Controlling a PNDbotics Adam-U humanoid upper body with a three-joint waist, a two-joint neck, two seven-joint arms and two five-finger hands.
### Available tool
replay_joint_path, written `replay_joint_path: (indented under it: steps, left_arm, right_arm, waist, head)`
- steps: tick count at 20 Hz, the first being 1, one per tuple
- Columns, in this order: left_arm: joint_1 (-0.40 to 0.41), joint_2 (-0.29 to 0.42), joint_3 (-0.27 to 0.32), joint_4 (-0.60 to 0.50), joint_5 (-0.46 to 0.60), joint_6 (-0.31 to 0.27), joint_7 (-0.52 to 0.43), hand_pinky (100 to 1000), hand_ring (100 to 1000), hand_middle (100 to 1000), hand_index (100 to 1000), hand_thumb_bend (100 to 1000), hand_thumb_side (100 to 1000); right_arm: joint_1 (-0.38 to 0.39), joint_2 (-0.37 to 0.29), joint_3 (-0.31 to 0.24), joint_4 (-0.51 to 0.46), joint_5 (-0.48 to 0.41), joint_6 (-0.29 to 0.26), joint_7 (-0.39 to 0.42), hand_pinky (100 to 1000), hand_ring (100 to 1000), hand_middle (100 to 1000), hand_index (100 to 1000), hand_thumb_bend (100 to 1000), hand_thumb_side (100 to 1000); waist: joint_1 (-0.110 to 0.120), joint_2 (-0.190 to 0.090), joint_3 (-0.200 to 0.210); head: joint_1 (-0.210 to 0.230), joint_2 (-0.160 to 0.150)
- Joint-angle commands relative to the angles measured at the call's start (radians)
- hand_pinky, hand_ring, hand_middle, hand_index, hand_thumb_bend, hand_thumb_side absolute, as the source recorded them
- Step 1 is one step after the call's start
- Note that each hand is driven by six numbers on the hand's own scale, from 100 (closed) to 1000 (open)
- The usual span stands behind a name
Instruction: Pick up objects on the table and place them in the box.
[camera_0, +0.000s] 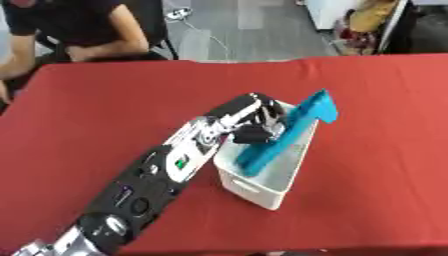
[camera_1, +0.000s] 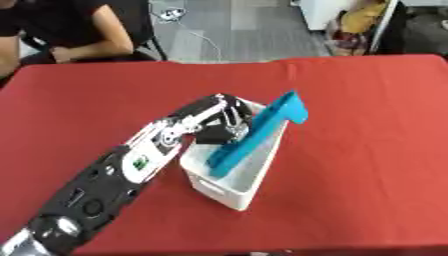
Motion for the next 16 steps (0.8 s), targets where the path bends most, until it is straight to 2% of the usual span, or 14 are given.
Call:
replay_joint_path:
  steps: [1,6,16]
  left_arm:
    - [-0.015,0.001,0.013,-0.023,-0.009,-0.003,0.000,651,625,704,815,204,738]
    - [-0.015,0.002,0.017,-0.026,-0.019,-0.003,-0.005,667,636,710,822,275,777]
    - [-0.012,0.004,0.036,-0.045,-0.039,0.007,0.011,687,660,720,835,310,786]
  right_arm:
    - [-0.016,-0.017,-0.003,-0.015,-0.001,-0.001,0.001,790,888,883,944,100,980]
    - [-0.016,-0.017,-0.003,-0.015,-0.001,0.000,0.000,790,888,883,944,100,980]
    - [-0.015,-0.016,-0.003,-0.015,0.000,0.000,0.001,789,888,883,944,100,979]
  waist:
    - [-0.004,-0.008,0.002]
    - [-0.004,-0.009,0.002]
    - [-0.003,-0.010,0.003]
  head:
    - [0.007,-0.001]
    - [0.007,-0.001]
    - [0.008,-0.001]
